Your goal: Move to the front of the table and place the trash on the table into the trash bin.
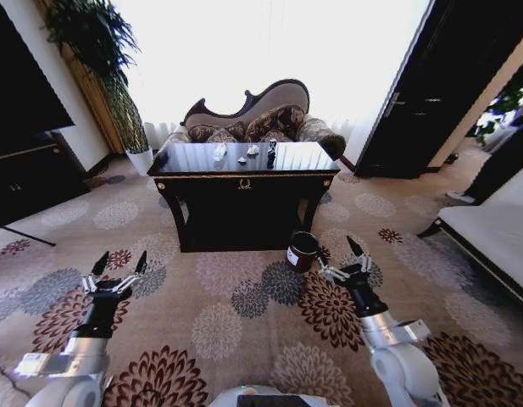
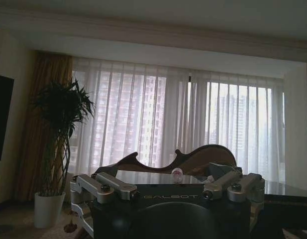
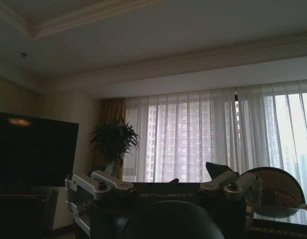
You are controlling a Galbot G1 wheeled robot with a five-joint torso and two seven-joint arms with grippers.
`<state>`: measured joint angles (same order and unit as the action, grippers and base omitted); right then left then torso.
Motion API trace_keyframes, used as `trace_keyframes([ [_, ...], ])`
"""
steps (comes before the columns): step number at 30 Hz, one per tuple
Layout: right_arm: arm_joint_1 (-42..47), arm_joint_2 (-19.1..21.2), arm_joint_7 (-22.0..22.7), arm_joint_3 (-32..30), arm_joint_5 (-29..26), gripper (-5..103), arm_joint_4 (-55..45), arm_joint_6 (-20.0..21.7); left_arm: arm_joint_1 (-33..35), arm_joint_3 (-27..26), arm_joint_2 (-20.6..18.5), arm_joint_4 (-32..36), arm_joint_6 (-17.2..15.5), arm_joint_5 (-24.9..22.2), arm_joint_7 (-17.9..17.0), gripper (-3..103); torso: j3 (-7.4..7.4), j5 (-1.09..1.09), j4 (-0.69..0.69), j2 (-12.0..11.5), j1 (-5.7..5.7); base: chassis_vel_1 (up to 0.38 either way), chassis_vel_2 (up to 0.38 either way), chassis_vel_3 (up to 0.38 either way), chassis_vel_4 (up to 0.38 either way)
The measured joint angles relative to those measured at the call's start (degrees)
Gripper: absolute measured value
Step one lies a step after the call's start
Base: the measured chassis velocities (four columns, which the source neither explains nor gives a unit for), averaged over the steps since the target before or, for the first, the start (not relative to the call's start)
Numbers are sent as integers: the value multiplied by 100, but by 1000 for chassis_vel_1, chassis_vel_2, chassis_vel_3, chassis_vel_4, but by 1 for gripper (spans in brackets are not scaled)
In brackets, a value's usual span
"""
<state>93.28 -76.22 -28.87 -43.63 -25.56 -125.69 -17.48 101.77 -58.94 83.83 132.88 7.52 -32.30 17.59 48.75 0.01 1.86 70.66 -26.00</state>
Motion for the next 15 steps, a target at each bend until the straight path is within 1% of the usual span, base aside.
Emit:
trace_keyframes([
  [3,37,-23,486,-82,331,100,73,190,-51,-53,-8,-83,-16,-22,-179,100,0,0,0,0,0,0,0,0,0],
  [4,37,-23,486,-82,331,100,73,190,-51,-53,-8,-83,-16,-22,-179,100,0,0,0,0,0,0,0,0,0],
  [5,39,-26,673,-124,410,100,113,276,-73,-71,-16,-121,-41,-22,-232,100,0,0,0,0,0,0,0,0,0],
  [7,25,-7,865,-221,455,100,198,381,-112,-107,-35,-175,-72,-22,-283,100,0,0,0,0,0,0,0,0,0],
  [9,-10,27,990,-341,468,100,285,469,-162,-154,-51,-224,-97,-24,-307,100,0,0,0,0,0,0,0,0,0],
  [13,-24,39,1094,-468,486,100,405,597,-196,-188,-59,-265,-108,-56,-314,100,0,0,0,0,0,0,0,0,0],
  [15,-21,37,1092,-476,486,100,420,596,-199,-189,-59,-267,-108,-63,-314,100,0,0,0,0,0,0,0,0,0],
])
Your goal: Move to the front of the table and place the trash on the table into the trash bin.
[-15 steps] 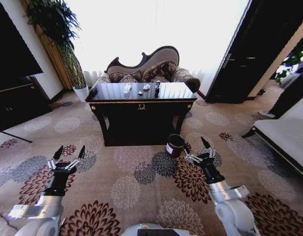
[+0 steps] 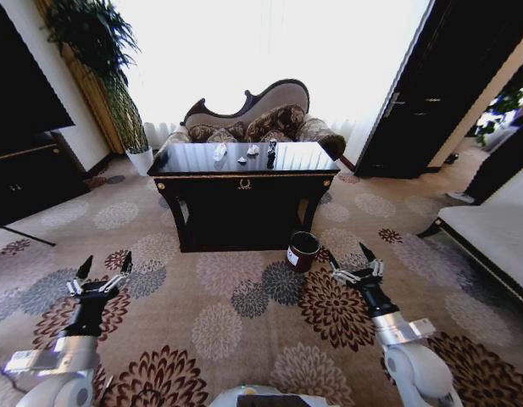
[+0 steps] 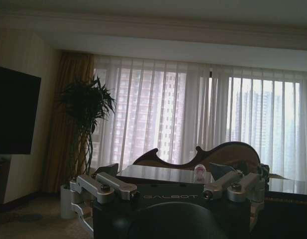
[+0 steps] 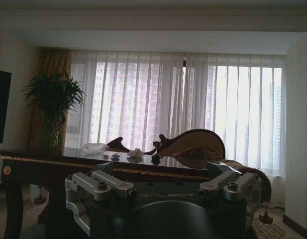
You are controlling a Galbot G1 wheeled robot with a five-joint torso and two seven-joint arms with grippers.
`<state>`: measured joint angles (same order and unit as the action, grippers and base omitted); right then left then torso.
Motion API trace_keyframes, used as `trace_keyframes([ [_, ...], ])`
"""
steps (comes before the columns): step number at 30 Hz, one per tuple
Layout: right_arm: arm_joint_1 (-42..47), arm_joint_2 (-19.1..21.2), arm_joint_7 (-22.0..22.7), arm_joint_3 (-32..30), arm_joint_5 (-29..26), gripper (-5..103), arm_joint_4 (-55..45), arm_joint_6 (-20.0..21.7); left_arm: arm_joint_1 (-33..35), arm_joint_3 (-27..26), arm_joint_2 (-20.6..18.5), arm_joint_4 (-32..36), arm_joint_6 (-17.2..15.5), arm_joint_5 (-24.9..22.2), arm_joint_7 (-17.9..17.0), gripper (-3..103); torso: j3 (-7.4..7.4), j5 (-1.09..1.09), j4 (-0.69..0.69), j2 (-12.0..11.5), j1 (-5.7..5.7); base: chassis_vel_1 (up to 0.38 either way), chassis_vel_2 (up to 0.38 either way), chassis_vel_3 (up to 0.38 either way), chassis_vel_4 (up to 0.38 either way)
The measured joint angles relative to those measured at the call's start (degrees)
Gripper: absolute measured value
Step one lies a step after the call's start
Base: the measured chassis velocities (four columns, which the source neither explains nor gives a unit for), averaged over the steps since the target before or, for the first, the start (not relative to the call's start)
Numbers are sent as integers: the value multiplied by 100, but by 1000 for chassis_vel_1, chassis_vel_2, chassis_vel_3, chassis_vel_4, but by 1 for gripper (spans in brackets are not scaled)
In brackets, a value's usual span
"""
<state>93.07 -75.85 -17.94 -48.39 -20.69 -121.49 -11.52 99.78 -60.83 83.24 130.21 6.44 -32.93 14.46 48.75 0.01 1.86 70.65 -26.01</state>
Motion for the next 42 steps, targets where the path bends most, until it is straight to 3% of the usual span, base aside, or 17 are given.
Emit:
trace_keyframes([
  [5,33,-37,-592,7,-166,100,256,-442,-38,-50,9,-23,-27,-86,-59,100,0,-1,0,0,0,0,0,0,0],
  [9,26,-59,-703,14,-244,100,313,-538,-61,-111,-16,-111,-44,-104,-108,100,0,0,0,0,0,0,0,0,0],
  [21,58,-132,-675,-7,-642,100,392,-542,-250,-563,-171,-379,-172,-513,-130,100,0,0,0,0,0,0,0,0,0],
  [42,14,-230,-533,105,-659,100,283,-499,-228,-427,-101,-301,-143,-393,-12,100,0,0,0,0,0,0,0,0,0],
])
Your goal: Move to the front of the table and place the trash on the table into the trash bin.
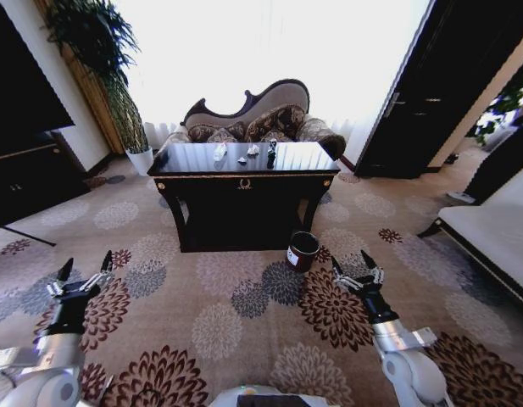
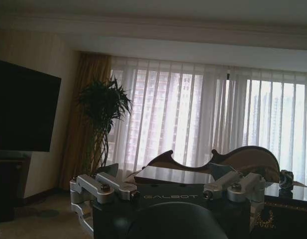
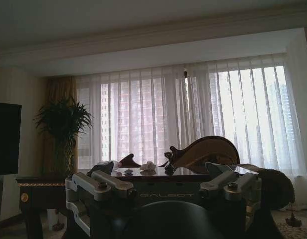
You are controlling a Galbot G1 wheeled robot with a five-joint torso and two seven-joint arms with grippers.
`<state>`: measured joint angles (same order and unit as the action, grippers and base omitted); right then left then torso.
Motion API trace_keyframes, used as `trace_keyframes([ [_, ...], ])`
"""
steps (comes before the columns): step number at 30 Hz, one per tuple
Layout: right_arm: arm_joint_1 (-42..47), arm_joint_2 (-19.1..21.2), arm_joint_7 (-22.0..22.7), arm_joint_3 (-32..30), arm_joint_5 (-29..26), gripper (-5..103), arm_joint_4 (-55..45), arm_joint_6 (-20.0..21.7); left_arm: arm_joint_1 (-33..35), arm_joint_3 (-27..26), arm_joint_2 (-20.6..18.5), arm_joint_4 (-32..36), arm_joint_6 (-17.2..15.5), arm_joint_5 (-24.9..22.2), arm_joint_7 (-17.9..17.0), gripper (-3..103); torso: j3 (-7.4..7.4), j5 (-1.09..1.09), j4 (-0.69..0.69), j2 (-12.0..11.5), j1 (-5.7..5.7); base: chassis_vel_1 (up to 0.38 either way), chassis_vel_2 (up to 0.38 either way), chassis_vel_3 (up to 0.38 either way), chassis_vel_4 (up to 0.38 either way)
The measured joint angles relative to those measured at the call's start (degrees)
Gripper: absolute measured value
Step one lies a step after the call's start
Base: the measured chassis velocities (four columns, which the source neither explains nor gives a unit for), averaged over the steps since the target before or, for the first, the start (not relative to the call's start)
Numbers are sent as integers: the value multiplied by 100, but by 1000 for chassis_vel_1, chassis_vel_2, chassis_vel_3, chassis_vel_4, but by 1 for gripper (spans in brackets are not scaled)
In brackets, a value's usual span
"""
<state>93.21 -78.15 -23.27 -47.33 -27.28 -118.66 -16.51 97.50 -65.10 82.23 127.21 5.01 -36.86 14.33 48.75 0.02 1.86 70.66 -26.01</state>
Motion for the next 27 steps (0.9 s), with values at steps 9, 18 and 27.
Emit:
trace_keyframes([
  [9,-7,-5,45,9,9,100,-36,65,32,84,83,239,-5,-106,110,100,0,-1,0,0,0,0,0,0,0],
  [18,-3,-15,34,21,20,100,-79,70,55,76,91,235,7,-82,160,100,0,0,0,0,0,0,0,0,0],
  [27,-5,-50,-9,92,30,100,-128,48,104,63,91,292,20,-63,195,100,0,0,0,0,1,0,0,0,0],
])
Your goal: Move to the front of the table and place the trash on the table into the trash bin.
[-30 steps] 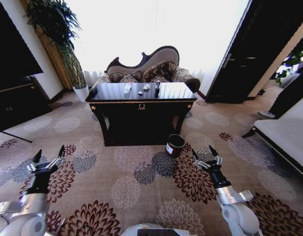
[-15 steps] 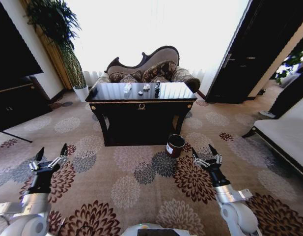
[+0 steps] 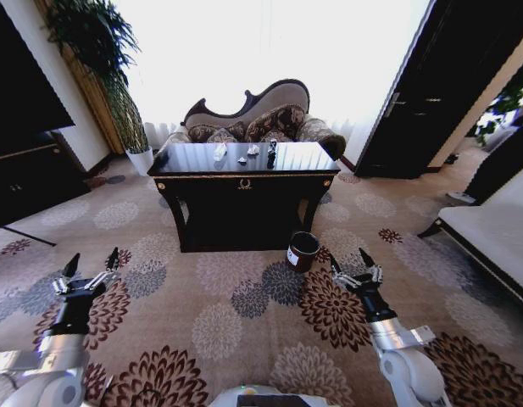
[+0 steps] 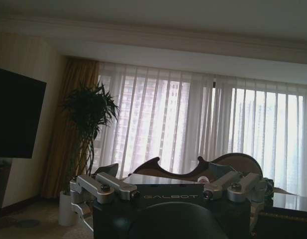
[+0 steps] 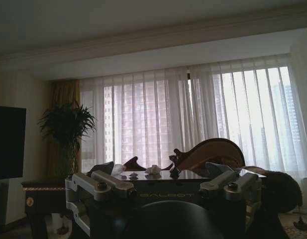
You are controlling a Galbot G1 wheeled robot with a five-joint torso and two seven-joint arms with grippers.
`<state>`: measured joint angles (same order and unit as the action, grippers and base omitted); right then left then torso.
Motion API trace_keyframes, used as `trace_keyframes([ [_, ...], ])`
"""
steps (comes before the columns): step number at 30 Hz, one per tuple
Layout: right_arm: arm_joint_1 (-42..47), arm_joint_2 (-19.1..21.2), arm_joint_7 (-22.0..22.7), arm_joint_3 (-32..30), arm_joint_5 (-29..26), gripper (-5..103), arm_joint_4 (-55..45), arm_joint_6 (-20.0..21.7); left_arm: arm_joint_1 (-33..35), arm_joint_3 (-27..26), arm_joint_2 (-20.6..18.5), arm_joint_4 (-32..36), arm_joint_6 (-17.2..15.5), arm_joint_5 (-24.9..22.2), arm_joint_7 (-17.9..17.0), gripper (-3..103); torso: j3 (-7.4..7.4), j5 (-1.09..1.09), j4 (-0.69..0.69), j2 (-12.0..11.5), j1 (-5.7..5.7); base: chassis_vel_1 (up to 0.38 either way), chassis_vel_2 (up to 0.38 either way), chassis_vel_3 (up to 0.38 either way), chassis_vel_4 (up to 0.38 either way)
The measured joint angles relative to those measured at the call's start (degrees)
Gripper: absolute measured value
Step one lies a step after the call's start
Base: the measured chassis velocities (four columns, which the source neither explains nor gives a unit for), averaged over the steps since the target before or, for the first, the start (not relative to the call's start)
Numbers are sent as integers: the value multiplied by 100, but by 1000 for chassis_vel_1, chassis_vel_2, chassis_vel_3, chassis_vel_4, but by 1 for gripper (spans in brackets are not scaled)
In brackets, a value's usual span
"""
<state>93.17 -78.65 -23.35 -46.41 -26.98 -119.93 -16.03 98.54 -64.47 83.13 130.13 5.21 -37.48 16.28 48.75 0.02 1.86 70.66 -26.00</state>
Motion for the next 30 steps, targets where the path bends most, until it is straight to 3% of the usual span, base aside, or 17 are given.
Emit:
trace_keyframes([
  [10,-30,-15,0,49,-4,100,-51,3,56,-28,16,89,52,-8,85,100,-1,0,0,1,1,-114,144,122,-131],
  [29,-35,-11,7,13,-23,100,-41,-13,55,-17,63,189,81,-5,164,100,0,3,2,0,-1,-324,328,320,-325],
  [30,-37,-10,10,13,-23,100,-45,-16,55,-17,69,190,86,-4,168,100,-1,0,-3,0,0,-317,370,387,-303],
])
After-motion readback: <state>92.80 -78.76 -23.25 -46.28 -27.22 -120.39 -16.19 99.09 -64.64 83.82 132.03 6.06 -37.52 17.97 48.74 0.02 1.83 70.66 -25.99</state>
